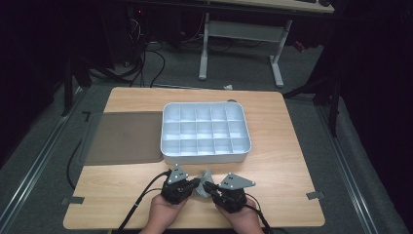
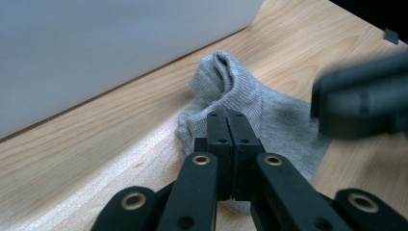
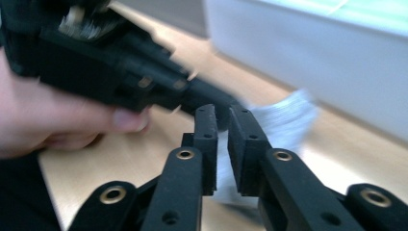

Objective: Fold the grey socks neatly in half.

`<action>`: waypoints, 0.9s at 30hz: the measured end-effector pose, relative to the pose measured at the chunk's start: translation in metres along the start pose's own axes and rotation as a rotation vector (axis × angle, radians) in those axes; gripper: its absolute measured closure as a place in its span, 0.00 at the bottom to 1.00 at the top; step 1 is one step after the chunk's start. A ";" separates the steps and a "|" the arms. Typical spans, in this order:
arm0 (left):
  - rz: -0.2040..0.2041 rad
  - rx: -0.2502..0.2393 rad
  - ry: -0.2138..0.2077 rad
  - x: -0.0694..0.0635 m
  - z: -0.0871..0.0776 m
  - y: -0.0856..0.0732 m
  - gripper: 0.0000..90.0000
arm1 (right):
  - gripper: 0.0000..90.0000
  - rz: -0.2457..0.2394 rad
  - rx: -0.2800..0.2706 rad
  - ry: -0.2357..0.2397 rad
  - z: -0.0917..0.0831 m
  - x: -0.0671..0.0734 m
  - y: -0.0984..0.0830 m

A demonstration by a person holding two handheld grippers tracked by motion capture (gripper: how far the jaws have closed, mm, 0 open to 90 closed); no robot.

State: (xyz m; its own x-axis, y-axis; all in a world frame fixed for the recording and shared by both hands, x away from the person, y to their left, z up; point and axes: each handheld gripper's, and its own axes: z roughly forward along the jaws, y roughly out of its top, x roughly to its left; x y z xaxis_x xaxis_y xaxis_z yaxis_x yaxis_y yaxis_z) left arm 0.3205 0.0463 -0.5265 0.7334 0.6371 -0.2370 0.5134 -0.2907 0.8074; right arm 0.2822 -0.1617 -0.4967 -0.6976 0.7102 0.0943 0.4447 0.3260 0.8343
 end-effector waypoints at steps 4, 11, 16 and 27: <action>0.017 0.005 0.002 0.001 0.001 -0.001 0.99 | 0.95 0.004 0.077 -0.035 0.010 -0.011 -0.007; 0.025 -0.015 0.008 -0.005 -0.004 0.001 0.96 | 0.96 0.015 0.129 -0.038 0.022 -0.015 -0.017; 0.091 -0.025 -0.028 -0.025 -0.006 0.006 0.94 | 0.97 0.024 0.127 -0.035 0.023 -0.015 -0.018; 0.107 0.057 0.030 -0.012 0.001 -0.007 0.97 | 0.98 0.031 0.121 -0.022 0.023 -0.016 -0.019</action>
State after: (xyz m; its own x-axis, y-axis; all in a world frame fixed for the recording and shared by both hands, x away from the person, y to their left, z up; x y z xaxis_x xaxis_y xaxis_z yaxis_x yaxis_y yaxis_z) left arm 0.3084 0.0396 -0.5302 0.7724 0.6208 -0.1340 0.4576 -0.3977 0.7953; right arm 0.2980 -0.1653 -0.5270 -0.6705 0.7343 0.1063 0.5318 0.3757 0.7590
